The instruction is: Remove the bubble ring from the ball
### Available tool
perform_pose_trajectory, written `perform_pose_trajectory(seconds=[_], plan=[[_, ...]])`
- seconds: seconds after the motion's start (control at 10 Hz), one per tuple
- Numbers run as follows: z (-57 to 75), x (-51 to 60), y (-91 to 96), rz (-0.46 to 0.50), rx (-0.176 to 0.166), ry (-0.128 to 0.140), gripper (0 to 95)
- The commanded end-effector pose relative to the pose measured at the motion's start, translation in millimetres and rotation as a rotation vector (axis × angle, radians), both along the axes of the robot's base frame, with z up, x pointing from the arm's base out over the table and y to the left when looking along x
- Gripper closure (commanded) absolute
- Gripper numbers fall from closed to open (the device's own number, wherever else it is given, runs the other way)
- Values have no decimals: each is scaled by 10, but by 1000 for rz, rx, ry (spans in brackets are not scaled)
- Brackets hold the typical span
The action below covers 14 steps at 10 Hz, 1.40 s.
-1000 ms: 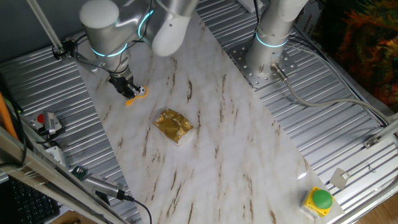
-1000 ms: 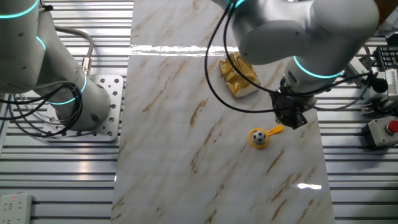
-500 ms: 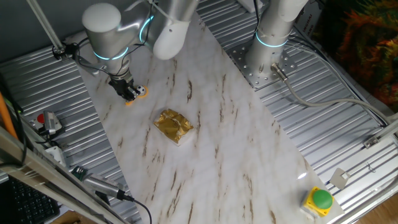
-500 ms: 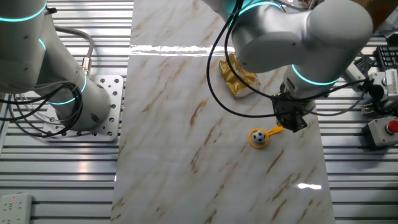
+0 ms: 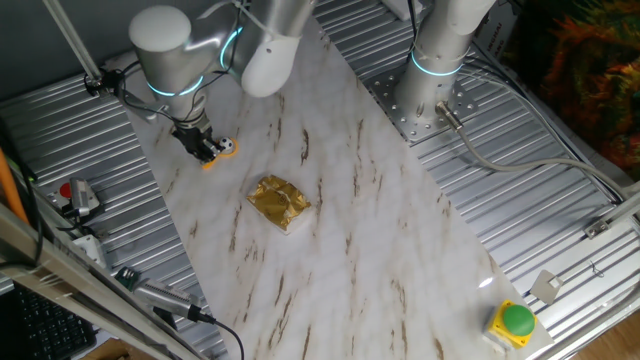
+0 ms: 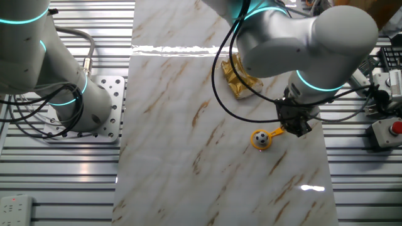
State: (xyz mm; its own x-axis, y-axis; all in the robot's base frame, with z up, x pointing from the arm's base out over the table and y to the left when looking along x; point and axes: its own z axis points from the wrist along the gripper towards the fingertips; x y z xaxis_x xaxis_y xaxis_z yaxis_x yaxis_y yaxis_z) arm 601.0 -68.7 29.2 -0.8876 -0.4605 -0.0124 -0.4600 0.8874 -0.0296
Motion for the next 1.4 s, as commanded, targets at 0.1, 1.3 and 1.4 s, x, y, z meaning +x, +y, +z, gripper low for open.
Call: perform_pose_trajectory(seconds=[0.1,1.3,1.4], plan=[[-3,1,-9,20,11,-5,950],[-38,-44,-21,72,10,-6,760],[-41,-44,-21,83,10,-7,760]])
